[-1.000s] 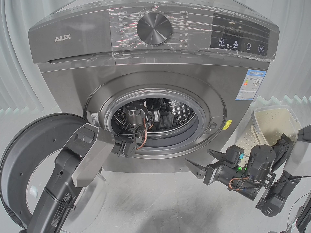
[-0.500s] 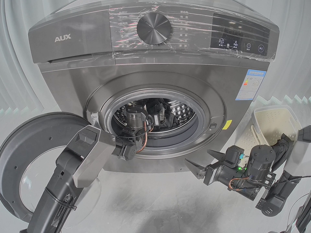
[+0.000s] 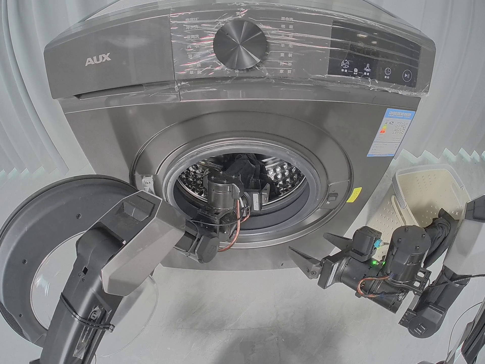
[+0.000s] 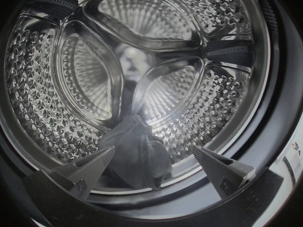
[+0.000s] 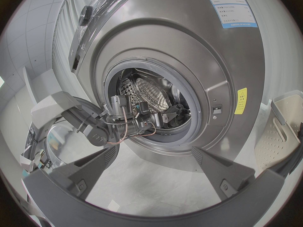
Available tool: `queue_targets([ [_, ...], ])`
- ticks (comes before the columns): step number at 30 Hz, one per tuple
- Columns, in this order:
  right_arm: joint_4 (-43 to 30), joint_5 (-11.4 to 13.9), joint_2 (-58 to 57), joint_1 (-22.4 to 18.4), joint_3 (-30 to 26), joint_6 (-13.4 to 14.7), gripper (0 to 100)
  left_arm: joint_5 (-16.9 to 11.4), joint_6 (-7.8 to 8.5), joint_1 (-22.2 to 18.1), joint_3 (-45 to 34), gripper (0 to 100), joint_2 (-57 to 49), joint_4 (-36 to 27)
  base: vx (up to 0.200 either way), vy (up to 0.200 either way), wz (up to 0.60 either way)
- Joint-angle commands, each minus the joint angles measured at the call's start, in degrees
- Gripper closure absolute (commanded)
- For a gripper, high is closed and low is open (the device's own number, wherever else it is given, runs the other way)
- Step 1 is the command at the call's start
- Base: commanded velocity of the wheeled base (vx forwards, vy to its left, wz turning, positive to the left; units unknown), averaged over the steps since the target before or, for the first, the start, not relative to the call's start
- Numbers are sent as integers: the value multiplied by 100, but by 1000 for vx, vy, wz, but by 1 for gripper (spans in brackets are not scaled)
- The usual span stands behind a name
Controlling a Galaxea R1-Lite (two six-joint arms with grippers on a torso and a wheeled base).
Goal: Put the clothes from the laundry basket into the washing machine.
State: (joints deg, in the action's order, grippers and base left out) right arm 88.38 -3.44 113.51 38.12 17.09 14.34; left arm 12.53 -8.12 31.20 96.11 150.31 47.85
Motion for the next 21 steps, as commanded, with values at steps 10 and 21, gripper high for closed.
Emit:
queue_targets([
  [10,4,1,-39,-33,-4,-1,0,39,30,809,-2457,0,-1689,515,0,0,0],
  [21,4,1,-180,-24,-162,-19,0,74,-348,1565,-5260,0,-3728,981,0,0,0],
])
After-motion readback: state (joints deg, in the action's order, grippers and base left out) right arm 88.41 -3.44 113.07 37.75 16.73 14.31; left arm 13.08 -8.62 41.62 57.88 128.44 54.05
